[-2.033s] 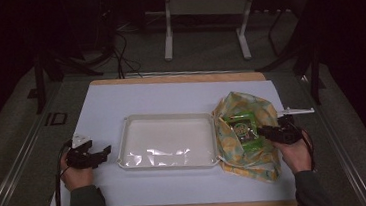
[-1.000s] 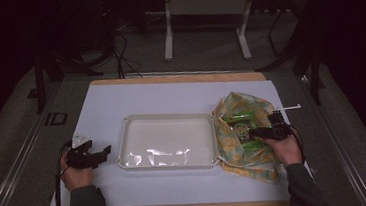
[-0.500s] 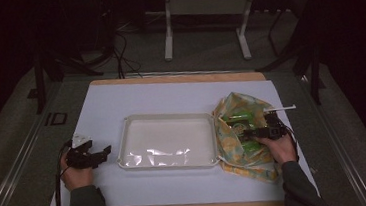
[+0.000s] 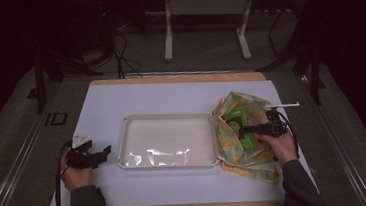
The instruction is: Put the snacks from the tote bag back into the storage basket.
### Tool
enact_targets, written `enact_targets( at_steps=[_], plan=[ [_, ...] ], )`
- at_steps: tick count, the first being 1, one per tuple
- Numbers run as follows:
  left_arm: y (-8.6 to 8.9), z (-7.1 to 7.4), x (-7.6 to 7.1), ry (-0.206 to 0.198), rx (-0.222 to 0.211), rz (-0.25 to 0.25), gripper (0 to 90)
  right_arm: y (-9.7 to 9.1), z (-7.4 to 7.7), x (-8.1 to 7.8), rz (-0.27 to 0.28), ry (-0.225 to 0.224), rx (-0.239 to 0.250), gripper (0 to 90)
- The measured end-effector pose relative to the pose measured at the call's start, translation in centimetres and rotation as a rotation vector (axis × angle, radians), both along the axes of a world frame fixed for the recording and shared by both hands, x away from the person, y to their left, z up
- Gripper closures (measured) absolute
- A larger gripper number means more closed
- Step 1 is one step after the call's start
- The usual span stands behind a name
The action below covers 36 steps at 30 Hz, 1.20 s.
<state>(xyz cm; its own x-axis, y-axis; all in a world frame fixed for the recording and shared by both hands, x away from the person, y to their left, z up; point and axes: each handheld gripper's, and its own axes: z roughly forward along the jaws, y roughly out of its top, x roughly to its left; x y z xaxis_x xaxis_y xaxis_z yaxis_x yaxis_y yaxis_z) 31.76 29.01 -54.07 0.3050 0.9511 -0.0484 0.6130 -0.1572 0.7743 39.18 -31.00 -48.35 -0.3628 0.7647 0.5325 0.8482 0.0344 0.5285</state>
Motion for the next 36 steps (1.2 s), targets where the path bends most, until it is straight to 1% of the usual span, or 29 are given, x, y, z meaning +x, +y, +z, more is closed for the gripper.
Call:
enact_targets(
  at_steps=[1,2,4,8,9,11,14,18,20,22,26,30,36],
  plan=[
    [0.0,0.0,0.0,0.000,-0.001,-0.001,21.5,1.1,0.4,0.5,0.016,0.002,-0.037,60.1],
    [0.0,0.0,0.0,-0.001,-0.001,0.000,21.5,1.4,0.5,0.7,0.017,0.003,-0.044,60.1],
    [0.0,0.0,0.0,-0.001,-0.005,0.000,21.4,1.8,0.6,1.1,0.015,0.003,-0.050,59.6],
    [0.0,0.0,0.0,-0.001,-0.006,-0.002,21.4,2.2,0.8,1.8,0.004,0.003,-0.054,59.2],
    [0.0,0.0,0.0,-0.001,-0.007,-0.002,21.4,2.3,1.0,2.2,-0.002,0.005,-0.064,59.3],
    [0.1,0.0,0.0,-0.001,-0.007,-0.002,21.4,2.3,1.0,2.2,-0.002,0.005,-0.064,59.3],
    [0.1,0.0,0.0,-0.001,-0.007,-0.003,21.4,2.5,1.2,2.7,-0.006,0.027,-0.085,61.6],
    [0.0,0.0,0.0,0.000,-0.006,-0.002,21.3,2.4,1.2,2.2,0.003,0.055,-0.111,64.3],
    [0.0,0.0,0.0,0.000,-0.003,-0.003,21.4,2.3,1.1,2.0,-0.002,0.064,-0.111,65.1],
    [0.0,0.0,0.0,-0.001,-0.005,-0.002,21.4,2.1,1.1,1.9,-0.023,0.064,-0.102,66.8],
    [0.0,0.0,0.0,0.000,-0.006,-0.002,21.4,2.0,1.3,1.4,-0.053,0.052,-0.095,69.7],
    [0.0,0.0,0.0,-0.001,-0.005,-0.003,21.3,1.7,1.7,0.9,-0.086,0.029,-0.089,72.0],
    [0.0,0.0,0.0,-0.001,-0.003,-0.002,21.3,1.2,2.4,0.3,-0.103,0.004,-0.092,72.7]
  ],
)
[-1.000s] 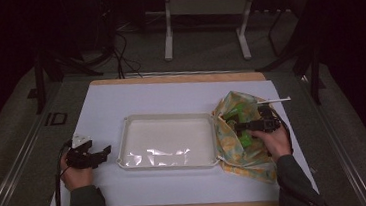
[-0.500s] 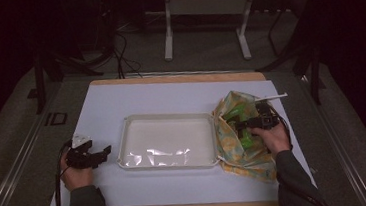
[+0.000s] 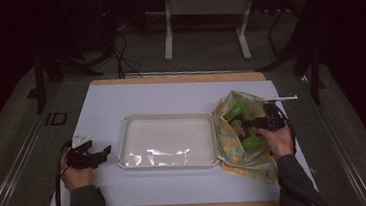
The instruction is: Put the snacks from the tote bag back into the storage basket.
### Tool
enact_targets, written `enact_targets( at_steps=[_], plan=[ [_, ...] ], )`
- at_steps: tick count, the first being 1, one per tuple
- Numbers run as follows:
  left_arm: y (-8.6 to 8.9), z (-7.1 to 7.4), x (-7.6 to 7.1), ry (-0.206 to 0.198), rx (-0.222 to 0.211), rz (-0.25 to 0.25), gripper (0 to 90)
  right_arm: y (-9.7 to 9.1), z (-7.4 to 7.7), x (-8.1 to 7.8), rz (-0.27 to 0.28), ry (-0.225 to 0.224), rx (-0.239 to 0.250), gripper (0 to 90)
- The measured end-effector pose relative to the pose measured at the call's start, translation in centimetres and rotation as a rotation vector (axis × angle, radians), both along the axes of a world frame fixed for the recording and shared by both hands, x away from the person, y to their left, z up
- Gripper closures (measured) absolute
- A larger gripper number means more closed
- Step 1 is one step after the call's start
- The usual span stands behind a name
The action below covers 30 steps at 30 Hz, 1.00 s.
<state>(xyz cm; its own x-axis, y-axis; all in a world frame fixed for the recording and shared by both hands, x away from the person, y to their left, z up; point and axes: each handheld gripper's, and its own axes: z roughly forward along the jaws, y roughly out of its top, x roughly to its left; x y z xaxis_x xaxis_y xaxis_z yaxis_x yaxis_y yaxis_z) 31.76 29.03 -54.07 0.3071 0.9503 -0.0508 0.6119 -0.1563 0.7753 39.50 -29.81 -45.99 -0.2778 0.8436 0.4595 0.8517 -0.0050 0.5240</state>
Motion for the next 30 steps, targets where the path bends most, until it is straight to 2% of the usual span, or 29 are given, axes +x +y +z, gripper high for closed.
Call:
enact_targets(
  at_steps=[7,18,30],
  plan=[
    [0.0,0.0,0.0,-0.001,0.001,0.000,21.4,-0.4,0.8,-0.5,-0.011,-0.033,0.001,72.7],
    [0.0,0.0,0.0,-0.002,0.002,0.000,21.4,-1.2,2.4,-0.8,-0.025,-0.062,-0.012,72.7],
    [0.0,0.0,0.0,-0.003,0.002,0.000,21.4,-2.2,2.9,-1.1,-0.032,-0.065,-0.004,72.6]
  ],
)
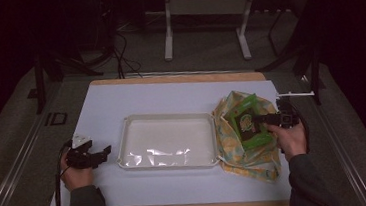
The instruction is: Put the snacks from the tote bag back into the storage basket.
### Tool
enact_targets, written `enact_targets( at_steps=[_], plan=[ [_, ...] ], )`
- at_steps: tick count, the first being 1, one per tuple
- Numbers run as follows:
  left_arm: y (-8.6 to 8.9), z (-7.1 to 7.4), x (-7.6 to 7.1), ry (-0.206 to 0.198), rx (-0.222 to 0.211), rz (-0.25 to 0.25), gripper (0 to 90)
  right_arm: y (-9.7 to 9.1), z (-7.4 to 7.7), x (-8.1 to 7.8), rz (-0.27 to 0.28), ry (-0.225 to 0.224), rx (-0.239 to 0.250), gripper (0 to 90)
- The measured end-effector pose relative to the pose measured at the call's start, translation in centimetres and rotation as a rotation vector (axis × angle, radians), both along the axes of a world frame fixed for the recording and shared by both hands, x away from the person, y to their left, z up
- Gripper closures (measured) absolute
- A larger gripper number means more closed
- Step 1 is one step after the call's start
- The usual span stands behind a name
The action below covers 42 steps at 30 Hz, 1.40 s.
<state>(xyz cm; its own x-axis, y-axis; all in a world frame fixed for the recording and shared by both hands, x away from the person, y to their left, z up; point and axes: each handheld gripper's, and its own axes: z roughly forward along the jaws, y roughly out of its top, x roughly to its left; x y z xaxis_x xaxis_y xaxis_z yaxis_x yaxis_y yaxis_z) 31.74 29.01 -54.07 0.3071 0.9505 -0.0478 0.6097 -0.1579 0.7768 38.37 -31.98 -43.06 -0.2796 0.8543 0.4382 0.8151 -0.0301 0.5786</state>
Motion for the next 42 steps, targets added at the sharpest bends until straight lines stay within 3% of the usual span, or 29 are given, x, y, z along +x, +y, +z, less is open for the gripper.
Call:
enact_targets(
  at_steps=[42],
  plan=[
    [0.0,0.0,0.0,-0.003,-0.002,0.004,21.4,-1.5,2.3,-1.5,0.031,-0.036,0.049,72.6]
  ],
)
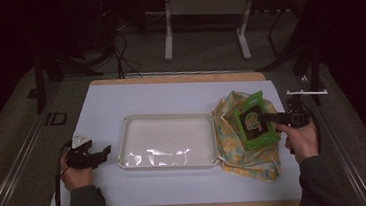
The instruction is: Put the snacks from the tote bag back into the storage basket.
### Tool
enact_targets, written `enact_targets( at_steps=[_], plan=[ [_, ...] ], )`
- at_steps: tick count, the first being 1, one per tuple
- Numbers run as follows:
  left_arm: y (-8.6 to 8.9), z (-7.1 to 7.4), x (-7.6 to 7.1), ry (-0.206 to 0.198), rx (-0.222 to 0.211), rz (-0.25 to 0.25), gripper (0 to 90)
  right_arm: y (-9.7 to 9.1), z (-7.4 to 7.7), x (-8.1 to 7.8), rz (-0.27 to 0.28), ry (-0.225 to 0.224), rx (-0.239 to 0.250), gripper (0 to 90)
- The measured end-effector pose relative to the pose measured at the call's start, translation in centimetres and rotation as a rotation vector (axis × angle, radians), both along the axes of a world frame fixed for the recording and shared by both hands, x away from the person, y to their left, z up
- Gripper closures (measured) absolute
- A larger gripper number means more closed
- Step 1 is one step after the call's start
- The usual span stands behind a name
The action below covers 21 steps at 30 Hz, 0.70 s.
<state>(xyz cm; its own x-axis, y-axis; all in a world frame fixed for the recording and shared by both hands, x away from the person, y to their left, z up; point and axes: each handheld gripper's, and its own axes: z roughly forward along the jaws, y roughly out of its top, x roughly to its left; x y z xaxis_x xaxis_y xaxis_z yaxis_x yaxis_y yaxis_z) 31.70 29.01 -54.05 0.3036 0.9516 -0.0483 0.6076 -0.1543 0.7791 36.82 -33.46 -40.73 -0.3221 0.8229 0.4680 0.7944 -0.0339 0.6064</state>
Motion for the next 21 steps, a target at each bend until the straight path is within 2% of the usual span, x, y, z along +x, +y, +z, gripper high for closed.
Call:
enact_targets(
  at_steps=[21],
  plan=[
    [0.0,0.0,0.0,0.000,0.000,0.000,21.3,-0.2,1.2,-0.4,0.016,-0.019,0.056,72.7]
  ],
)
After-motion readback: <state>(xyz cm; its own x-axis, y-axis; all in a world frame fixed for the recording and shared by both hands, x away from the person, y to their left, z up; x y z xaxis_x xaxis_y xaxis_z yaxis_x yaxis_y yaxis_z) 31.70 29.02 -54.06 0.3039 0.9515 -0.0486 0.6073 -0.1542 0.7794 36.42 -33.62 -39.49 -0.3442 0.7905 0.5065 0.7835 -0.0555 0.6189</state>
